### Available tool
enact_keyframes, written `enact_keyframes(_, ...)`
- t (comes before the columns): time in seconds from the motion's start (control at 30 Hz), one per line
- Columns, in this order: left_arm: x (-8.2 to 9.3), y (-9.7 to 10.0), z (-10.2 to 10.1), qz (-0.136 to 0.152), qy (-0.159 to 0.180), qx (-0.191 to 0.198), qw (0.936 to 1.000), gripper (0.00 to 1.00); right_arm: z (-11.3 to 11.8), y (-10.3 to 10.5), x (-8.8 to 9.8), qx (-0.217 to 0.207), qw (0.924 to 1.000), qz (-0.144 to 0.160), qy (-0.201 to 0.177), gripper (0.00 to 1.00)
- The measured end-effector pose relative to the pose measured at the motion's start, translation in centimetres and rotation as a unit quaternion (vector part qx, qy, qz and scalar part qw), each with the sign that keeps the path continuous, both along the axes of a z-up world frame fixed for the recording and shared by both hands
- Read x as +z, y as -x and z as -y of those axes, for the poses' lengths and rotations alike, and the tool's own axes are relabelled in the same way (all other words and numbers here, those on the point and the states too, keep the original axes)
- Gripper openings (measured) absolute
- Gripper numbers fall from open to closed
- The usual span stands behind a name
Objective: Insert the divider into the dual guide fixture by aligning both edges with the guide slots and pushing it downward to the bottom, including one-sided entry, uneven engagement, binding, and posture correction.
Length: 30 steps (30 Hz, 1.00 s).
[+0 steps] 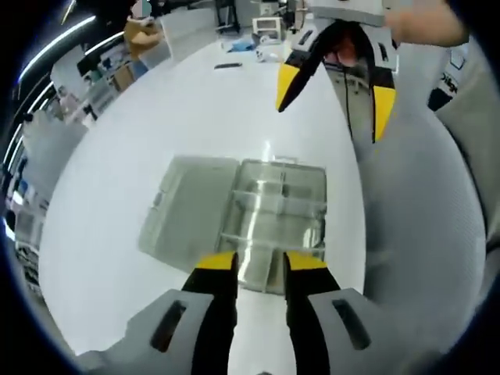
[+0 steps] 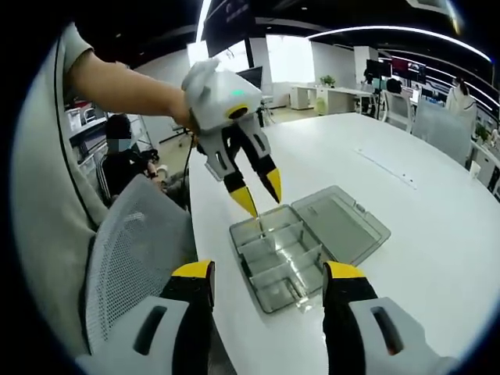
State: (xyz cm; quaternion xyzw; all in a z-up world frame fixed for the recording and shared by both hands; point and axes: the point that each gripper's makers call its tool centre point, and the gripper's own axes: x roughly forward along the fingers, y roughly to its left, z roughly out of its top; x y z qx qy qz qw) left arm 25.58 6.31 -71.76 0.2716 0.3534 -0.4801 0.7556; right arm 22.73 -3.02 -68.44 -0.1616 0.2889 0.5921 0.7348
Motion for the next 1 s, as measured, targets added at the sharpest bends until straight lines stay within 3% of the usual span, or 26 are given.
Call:
enact_keyframes(0.2, 1.4, 0.2, 1.0, 0.028, 0.048, 0.026, 0.9981, 0.26, 0.4, 0.0, -0.1, 0.002, 1.0, 0.001, 0.007, 0.53)
enact_keyframes(0.47, 2.7, 0.9, 1.8, 0.04, 0.099, 0.063, 0.9923, 0.27, 1.0, 0.0, -0.3, 0.004, 0.9999, 0.003, 0.016, 0.53)
enact_keyframes(1.0, 3.3, 2.6, 2.4, 0.051, 0.137, 0.097, 0.9845, 0.28, 2.7, 0.0, -0.7, 0.004, 0.9995, 0.005, 0.032, 0.53)
